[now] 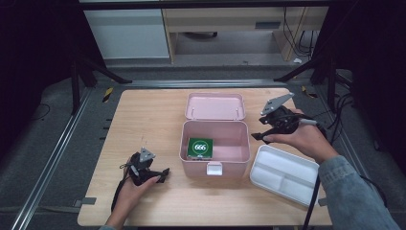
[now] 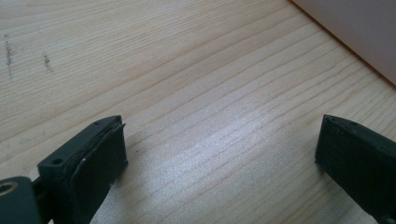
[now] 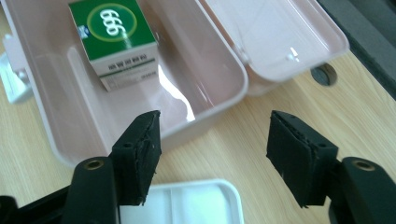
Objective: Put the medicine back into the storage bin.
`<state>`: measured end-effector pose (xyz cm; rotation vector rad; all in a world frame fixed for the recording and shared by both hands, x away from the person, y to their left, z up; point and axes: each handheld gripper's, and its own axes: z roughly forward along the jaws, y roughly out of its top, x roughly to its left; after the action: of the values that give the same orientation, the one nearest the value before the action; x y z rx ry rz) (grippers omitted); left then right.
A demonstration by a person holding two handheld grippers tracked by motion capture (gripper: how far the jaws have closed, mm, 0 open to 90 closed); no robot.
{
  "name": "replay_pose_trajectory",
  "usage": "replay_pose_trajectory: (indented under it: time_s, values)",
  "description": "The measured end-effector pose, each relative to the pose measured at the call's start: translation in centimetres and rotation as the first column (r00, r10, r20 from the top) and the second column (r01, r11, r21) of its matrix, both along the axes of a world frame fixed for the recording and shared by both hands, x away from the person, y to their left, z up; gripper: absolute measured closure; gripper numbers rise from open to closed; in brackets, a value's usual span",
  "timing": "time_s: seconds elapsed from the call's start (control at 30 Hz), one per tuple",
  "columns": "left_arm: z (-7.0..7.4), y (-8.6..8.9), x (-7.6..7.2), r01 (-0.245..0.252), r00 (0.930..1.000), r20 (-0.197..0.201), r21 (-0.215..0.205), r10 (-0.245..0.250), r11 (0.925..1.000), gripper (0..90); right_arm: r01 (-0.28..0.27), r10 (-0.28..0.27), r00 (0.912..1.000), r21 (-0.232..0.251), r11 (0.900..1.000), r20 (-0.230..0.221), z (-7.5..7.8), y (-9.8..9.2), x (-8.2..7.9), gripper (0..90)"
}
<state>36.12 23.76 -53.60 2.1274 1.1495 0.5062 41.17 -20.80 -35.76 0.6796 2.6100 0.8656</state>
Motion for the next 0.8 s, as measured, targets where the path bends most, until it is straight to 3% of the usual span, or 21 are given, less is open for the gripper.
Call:
replay_pose_trajectory:
  time_s: [0.2,0.43,0.8]
  values:
    - [0.0,0.0,0.0,-0.001,1.0000,0.001,0.000,0.001,1.0000,1.2,0.036,-0.036,0.9993,0.008,0.999,-0.011,-0.5,-2.5,-0.9,40.6]
    - [0.0,0.0,0.0,-0.001,1.0000,0.001,0.001,0.001,1.0000,1.2,0.058,-0.058,0.9976,-0.014,0.998,-0.038,-2.3,-4.6,-2.1,49.8]
    - [0.0,0.0,0.0,-0.002,1.0000,0.001,0.001,0.002,1.0000,1.2,0.063,-0.065,0.9937,-0.025,0.998,-0.091,-5.2,-6.2,-3.5,59.6]
